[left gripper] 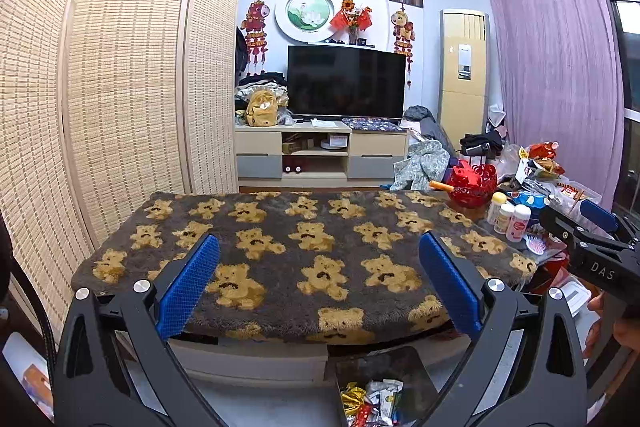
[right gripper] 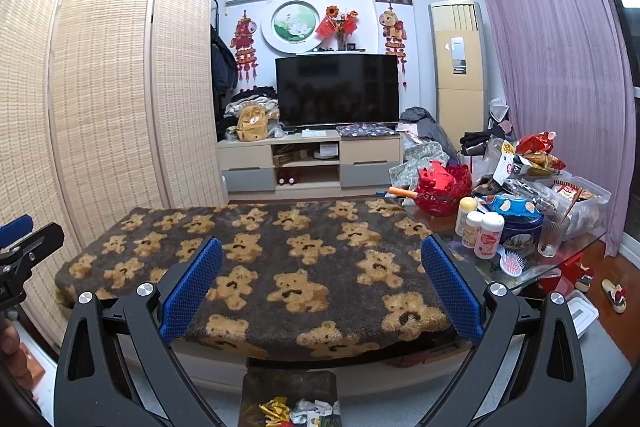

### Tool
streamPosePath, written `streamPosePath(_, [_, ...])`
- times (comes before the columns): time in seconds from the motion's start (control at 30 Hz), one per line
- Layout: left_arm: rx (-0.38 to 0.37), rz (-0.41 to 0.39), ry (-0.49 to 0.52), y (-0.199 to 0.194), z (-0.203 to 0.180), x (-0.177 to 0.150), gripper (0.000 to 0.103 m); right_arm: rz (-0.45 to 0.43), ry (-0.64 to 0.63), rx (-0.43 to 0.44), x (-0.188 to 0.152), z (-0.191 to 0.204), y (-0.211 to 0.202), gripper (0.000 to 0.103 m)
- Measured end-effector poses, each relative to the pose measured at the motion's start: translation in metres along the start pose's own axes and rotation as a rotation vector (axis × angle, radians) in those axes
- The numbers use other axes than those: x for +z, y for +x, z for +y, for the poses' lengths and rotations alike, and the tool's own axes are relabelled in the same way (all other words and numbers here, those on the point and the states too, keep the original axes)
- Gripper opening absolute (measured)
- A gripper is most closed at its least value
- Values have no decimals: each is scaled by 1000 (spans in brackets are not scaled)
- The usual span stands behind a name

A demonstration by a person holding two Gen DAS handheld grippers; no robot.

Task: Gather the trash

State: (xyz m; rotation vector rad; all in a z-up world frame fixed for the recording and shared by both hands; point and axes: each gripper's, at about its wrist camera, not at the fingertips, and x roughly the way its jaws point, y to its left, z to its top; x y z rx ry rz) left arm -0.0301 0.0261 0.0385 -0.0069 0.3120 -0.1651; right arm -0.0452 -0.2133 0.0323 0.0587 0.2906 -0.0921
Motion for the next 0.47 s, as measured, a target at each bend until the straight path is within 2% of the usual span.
streamPosePath(0.17, [-3,4,16,0,-3,0,95,2,1,1,-1,2,-1,100])
streamPosePath(0.3, [40,12,4,1,-4,2,95,0,1,-2,1,0,0,100])
streamPosePath(0.47, [22,25,-8,3,-1,3,95,4,-1,0,0,2,0,100])
